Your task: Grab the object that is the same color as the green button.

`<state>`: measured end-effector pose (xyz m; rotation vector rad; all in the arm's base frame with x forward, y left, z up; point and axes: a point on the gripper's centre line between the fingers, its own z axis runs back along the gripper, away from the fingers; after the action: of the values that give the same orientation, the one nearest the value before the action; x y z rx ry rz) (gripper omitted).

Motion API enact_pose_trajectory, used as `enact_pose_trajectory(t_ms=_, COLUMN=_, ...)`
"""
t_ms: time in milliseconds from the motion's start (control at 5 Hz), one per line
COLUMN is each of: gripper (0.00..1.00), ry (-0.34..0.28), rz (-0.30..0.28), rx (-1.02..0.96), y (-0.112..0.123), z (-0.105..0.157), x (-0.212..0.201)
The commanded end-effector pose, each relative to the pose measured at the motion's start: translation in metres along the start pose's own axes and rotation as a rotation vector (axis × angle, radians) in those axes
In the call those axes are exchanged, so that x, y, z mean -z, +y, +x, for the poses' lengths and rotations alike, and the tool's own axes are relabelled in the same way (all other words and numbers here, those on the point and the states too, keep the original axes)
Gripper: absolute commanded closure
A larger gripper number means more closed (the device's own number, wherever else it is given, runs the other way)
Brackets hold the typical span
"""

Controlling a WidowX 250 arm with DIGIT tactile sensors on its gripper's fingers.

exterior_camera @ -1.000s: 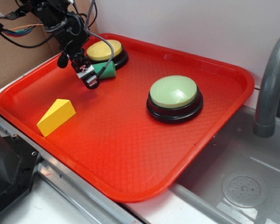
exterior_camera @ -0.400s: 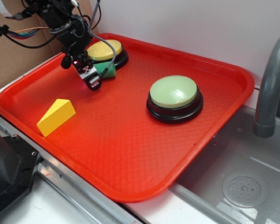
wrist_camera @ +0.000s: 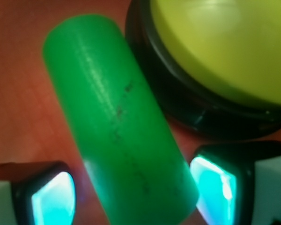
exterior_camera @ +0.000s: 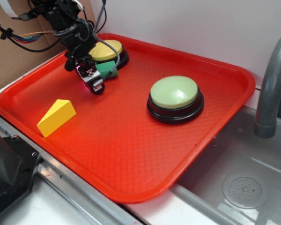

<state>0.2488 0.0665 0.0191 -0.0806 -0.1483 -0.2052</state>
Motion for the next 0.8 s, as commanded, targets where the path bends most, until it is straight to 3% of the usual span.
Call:
enact_pose_trajectory(t_ms=0, gripper=1.0, ry=-0.017, rz=-0.048, rx=-0.004, y=-0.001, z=0.02, x=-0.005)
enact_pose_trajectory(t_ms=200, gripper=1.0, ry=0.0, rz=-0.055, rx=0.011, y=-0.006, z=0.023, x=-0.007)
enact_pose_trajectory(t_ms=400, gripper=1.0, ry=0.062, rz=-0.056, rx=-0.087, y=-0.02, z=0.022, x=-0.035)
enact_pose_trajectory(t_ms=600, gripper=1.0, ry=0.058, rz=-0.023, rx=-0.166, y=-0.038, z=0.02, x=-0.071)
